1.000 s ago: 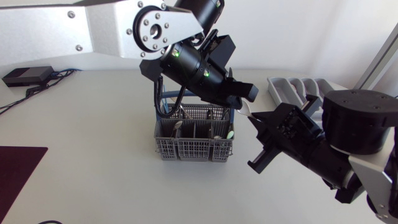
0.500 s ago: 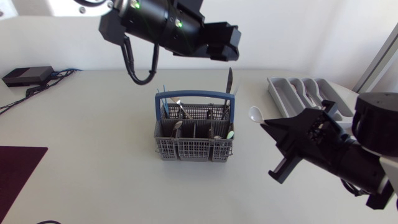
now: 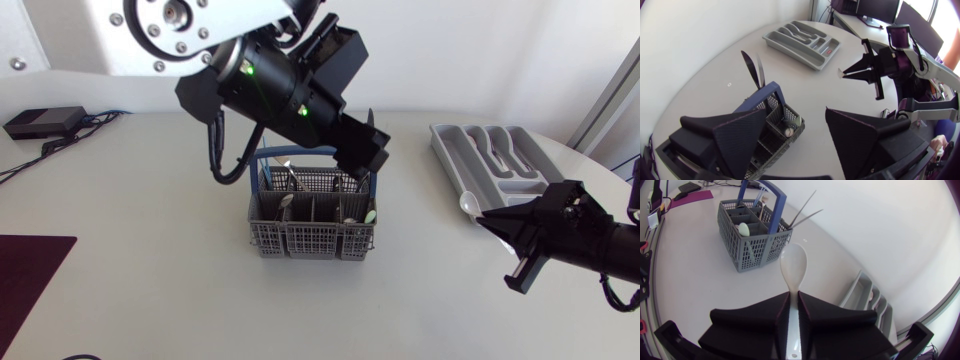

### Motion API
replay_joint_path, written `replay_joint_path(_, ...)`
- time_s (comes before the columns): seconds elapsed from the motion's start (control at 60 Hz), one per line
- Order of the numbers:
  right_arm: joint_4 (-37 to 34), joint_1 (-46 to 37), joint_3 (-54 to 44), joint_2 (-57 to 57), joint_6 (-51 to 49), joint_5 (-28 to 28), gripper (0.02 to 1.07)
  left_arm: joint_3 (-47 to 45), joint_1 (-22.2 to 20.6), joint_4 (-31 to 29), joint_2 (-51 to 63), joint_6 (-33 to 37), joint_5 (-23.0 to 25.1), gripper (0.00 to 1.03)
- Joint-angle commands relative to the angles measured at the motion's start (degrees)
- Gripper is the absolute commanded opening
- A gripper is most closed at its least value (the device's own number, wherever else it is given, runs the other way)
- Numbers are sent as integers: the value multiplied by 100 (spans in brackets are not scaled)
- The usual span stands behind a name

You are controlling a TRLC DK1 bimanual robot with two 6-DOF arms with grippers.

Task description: Sort the cutlery from the basket into the organizer compartments.

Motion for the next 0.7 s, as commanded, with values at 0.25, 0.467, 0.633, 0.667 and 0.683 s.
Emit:
replay_joint_path(0.25, -474, -1627, 1296, 2364, -2083, -789, 8, -337, -355, -45, 467, 307, -128, 78)
replay_joint_path(0.467, -1230, -2286, 2668, 3867, -3199, -938, 8, -337, -416, -28, 696, 315, -128, 78)
replay_joint_path(0.633, -1643, -2497, 3590, 4789, -3867, -868, 8, -328, -434, -28, 801, 315, -128, 78)
replay_joint_path(0.667, -1740, -2550, 3801, 4983, -3972, -842, 8, -328, -425, -19, 819, 315, -128, 78)
replay_joint_path(0.683, -1792, -2559, 3898, 5071, -4034, -824, 8, -328, -434, -28, 836, 315, -128, 78)
